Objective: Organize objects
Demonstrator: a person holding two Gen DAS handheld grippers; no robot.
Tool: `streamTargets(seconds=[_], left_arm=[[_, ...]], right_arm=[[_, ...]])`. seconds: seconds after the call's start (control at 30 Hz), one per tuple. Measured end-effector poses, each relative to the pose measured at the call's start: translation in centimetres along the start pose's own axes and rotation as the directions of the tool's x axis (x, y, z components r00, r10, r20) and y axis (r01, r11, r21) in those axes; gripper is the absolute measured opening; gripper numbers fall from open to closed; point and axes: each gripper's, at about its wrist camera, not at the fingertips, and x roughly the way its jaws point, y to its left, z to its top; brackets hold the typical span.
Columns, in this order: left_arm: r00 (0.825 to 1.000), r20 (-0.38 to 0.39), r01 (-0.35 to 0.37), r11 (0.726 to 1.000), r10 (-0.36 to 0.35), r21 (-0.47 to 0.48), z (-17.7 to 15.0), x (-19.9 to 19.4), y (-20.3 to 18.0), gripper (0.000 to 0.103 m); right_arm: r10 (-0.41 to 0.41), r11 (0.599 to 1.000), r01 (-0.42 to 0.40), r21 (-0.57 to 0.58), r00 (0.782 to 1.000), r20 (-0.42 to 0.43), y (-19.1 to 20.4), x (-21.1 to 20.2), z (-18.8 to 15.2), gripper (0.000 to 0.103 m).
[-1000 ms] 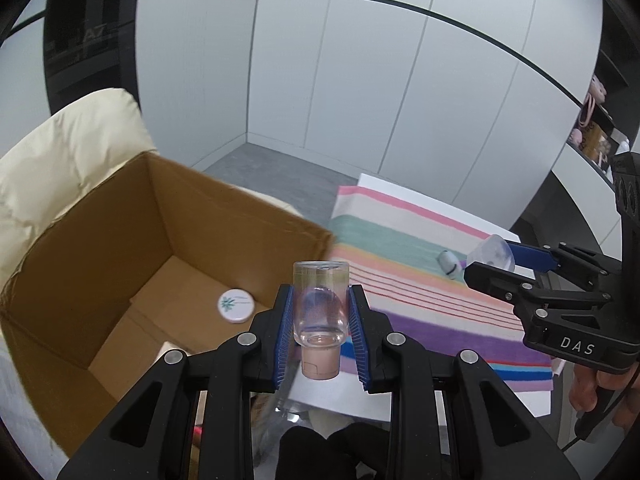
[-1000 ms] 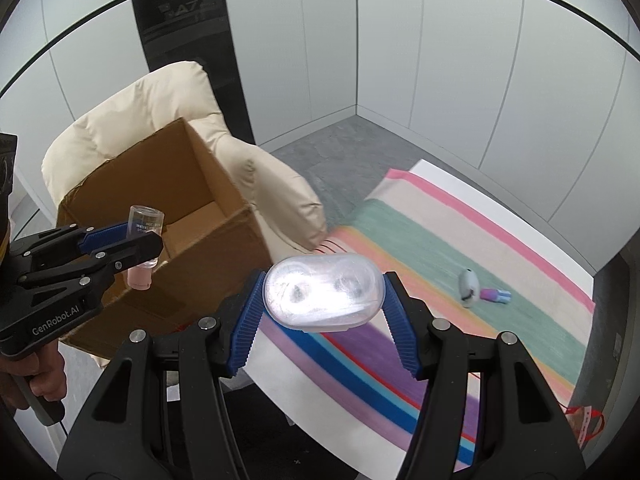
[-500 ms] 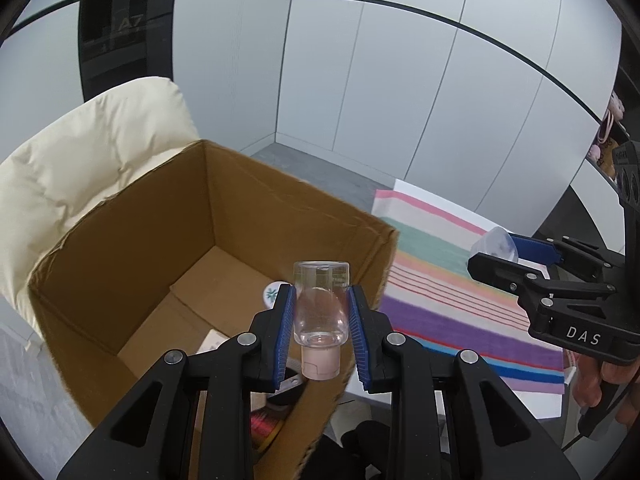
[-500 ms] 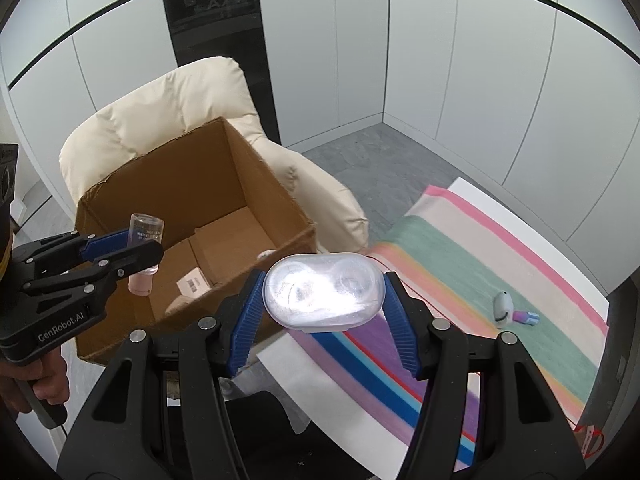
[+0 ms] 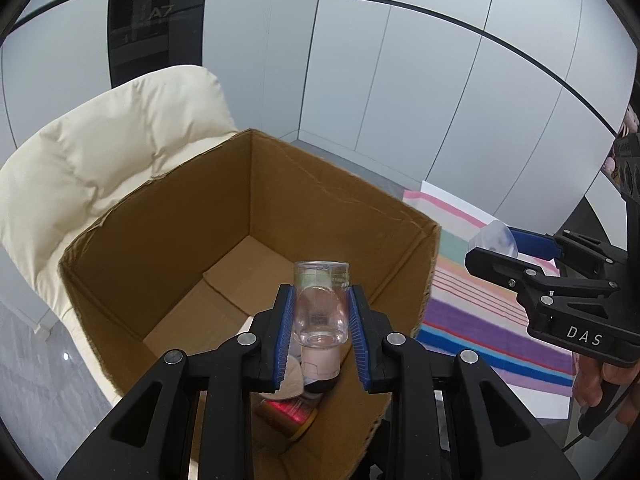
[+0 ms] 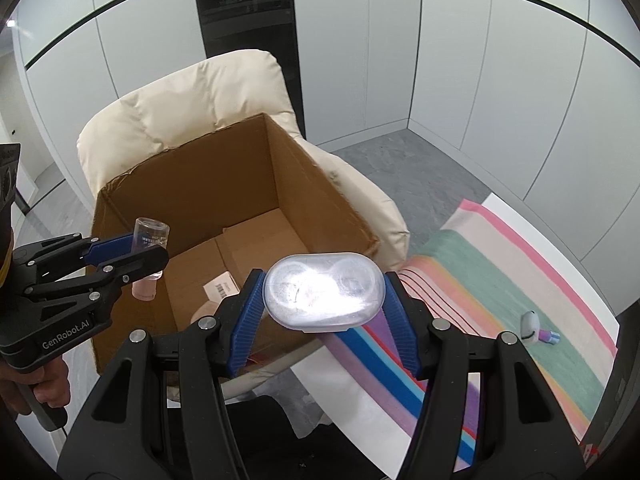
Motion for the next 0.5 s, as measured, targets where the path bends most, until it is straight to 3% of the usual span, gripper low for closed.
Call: streamTargets(seconds=[0.5], left_arm=[[0.999,-0.025,-0.035,0.999,0.035,0.003,-1.6,-0.4,2.1,0.027]], right_arm=[[0.047,0.998,-0.047,-0.043,0.999,0.006,4.2,1.6,1.4,0.061]])
